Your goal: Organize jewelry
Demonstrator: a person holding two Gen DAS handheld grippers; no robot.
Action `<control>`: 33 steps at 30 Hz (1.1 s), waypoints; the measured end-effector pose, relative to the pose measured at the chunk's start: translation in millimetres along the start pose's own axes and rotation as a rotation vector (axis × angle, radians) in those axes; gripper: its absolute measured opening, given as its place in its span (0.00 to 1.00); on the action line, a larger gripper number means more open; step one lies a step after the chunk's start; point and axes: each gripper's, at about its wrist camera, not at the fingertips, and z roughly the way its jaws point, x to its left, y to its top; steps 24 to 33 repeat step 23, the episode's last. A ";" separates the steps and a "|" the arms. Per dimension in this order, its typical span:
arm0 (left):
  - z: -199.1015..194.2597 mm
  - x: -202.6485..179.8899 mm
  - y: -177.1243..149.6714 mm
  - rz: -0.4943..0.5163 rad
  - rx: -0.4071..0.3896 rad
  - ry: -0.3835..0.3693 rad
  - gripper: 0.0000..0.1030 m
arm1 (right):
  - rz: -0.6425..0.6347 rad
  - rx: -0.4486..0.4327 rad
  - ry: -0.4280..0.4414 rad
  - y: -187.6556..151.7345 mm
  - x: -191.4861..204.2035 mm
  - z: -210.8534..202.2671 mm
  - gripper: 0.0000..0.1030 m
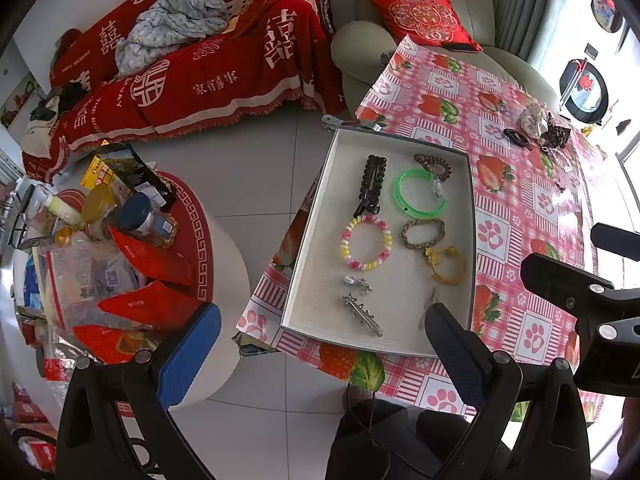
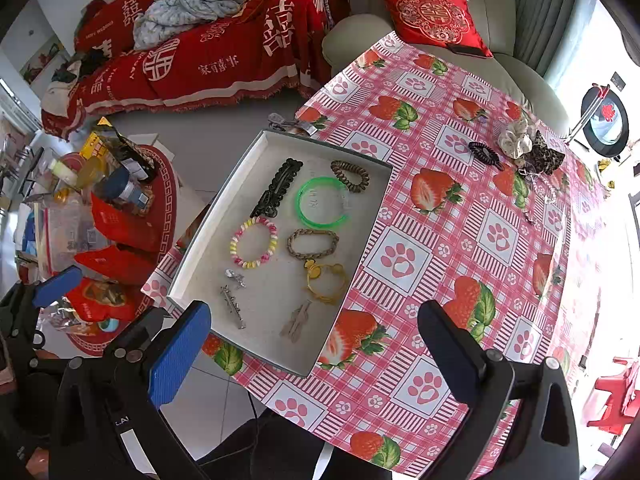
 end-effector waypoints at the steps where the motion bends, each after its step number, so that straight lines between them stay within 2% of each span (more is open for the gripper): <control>1: -0.1 -0.7 -0.5 -0.001 0.000 0.000 1.00 | 0.000 0.000 0.000 0.4 0.3 -0.4 1.00; 33: 4.1 3.3 -1.9 0.000 0.004 0.011 1.00 | 0.001 -0.001 -0.001 -0.8 1.1 0.7 1.00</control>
